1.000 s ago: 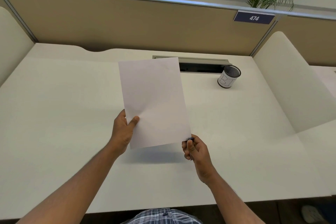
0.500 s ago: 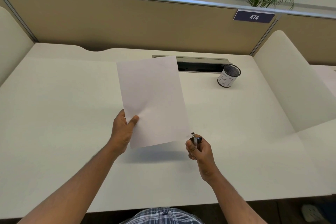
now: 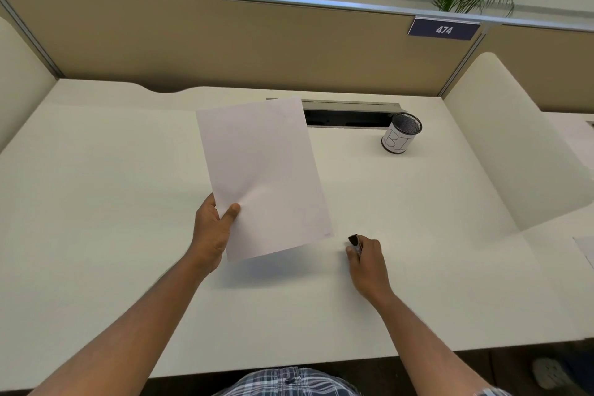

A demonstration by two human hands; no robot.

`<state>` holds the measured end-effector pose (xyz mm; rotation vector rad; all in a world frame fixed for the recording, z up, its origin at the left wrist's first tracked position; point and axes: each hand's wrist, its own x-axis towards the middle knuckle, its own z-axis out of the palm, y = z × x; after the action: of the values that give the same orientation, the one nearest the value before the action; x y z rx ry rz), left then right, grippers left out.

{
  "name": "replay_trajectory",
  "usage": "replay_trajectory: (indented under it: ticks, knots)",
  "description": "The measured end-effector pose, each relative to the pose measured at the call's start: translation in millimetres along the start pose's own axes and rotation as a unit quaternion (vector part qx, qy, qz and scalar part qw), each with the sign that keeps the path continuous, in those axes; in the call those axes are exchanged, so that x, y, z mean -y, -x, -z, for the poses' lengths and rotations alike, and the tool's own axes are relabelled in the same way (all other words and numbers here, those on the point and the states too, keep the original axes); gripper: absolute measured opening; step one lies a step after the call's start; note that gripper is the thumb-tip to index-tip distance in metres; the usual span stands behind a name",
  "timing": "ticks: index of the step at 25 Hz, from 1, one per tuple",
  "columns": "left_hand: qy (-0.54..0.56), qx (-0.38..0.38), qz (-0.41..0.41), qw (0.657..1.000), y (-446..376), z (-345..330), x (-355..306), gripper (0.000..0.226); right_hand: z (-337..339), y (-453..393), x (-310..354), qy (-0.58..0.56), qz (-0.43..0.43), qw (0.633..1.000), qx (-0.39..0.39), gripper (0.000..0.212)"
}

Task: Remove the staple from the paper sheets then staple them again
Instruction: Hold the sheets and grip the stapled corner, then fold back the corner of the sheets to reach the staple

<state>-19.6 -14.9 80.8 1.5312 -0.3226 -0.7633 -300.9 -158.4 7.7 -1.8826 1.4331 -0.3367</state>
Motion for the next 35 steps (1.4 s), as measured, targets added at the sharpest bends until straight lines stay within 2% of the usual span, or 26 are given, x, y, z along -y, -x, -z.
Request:
replay_trajectory:
  ticks: [3,6,12,14,18,23,26,29,32,35]
  knots:
    - [0.004,0.002,0.001,1.000,2.3,-0.3,-1.2,0.032,0.6,-15.6,-7.1,0.139,0.030,0.989,-0.036,0.028]
    - [0.002,0.000,0.001,1.000,3.0,-0.7,-1.4,0.031,-0.4,-26.2,-14.8,0.269,0.057,0.960,-0.049,0.045]
    - [0.001,-0.001,0.000,1.000,3.3,-0.7,-2.7,0.031,-2.1,-37.0,-16.3,0.358,0.085,0.928,-0.057,0.075]
    - [0.003,-0.002,0.000,1.000,3.6,-1.4,-2.3,0.030,-1.0,-40.4,-17.4,0.349,0.082,0.932,-0.063,0.073]
    - [-0.003,-0.008,0.002,1.000,2.3,-1.1,-1.7,0.031,2.5,-43.9,-24.6,0.307,0.072,0.946,-0.070,0.054]
    - [-0.003,-0.006,0.006,1.000,-0.5,-0.8,-4.4,0.030,8.5,-40.1,-8.5,0.272,0.068,0.956,-0.087,0.063]
    - [0.009,0.004,0.024,1.000,-3.2,-1.0,-5.5,0.029,9.7,-30.0,13.8,0.127,0.205,0.965,-0.105,0.071]
    - [0.016,0.021,0.048,0.999,-7.8,0.9,-3.8,0.029,13.3,-18.9,41.2,0.029,0.350,0.933,-0.085,0.067]
    - [0.022,0.027,0.072,0.997,-11.2,2.6,-4.0,0.026,11.2,-16.1,55.8,0.015,0.388,0.916,-0.100,0.064]
    - [0.018,0.028,0.110,0.993,-10.3,4.3,-8.2,0.022,10.6,-17.9,59.9,-0.004,0.392,0.911,-0.132,0.045]
